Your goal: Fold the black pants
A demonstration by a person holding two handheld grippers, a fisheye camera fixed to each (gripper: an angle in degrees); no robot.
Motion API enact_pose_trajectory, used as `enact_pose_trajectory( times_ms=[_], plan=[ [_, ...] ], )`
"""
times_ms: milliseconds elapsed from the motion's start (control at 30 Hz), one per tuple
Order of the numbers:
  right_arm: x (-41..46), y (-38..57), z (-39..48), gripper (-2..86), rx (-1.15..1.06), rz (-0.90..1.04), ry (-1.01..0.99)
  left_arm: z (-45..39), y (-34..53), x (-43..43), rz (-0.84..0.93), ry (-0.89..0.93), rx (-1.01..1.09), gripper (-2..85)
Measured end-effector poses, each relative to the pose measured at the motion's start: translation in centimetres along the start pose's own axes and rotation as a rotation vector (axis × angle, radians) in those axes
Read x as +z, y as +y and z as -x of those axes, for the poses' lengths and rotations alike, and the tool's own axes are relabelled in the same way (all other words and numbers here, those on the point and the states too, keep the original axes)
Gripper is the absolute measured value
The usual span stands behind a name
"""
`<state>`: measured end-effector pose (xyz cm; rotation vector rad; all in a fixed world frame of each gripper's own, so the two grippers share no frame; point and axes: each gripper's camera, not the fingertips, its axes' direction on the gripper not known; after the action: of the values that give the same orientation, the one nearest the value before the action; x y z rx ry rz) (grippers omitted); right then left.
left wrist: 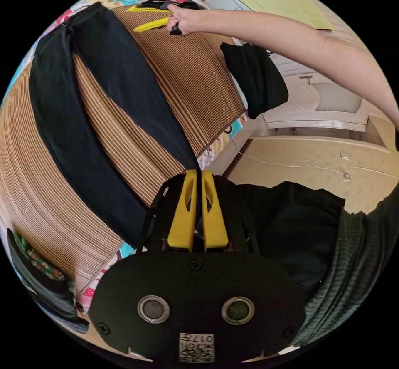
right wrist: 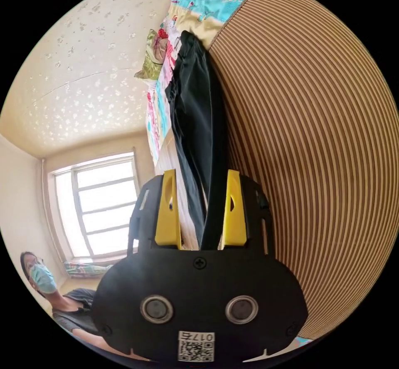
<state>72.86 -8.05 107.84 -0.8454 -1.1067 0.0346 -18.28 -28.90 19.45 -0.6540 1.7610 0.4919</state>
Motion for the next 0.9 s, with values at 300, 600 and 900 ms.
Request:
enact_pose_trajectory(
  times_ms=[300, 600, 900],
  plan=[
    [9.5, -7.0, 10.5, 3.4, -0.155, -0.031, 0.577, 2.4, 2.7, 0.2, -0.094, 0.086, -0.111, -0.9],
    [33.9, 2.0, 33.0, 1.8, -0.83, 0.086, 1.111, 8.4, 5.1, 1.9, 0.074, 0.1, -0.248, -0.9],
    [38.9, -0.7, 33.8, 2.9, -0.578, 0.201, 0.567, 13.8, 7.0, 2.4, 0.245, -0.038, -0.319, -0.9]
  ],
)
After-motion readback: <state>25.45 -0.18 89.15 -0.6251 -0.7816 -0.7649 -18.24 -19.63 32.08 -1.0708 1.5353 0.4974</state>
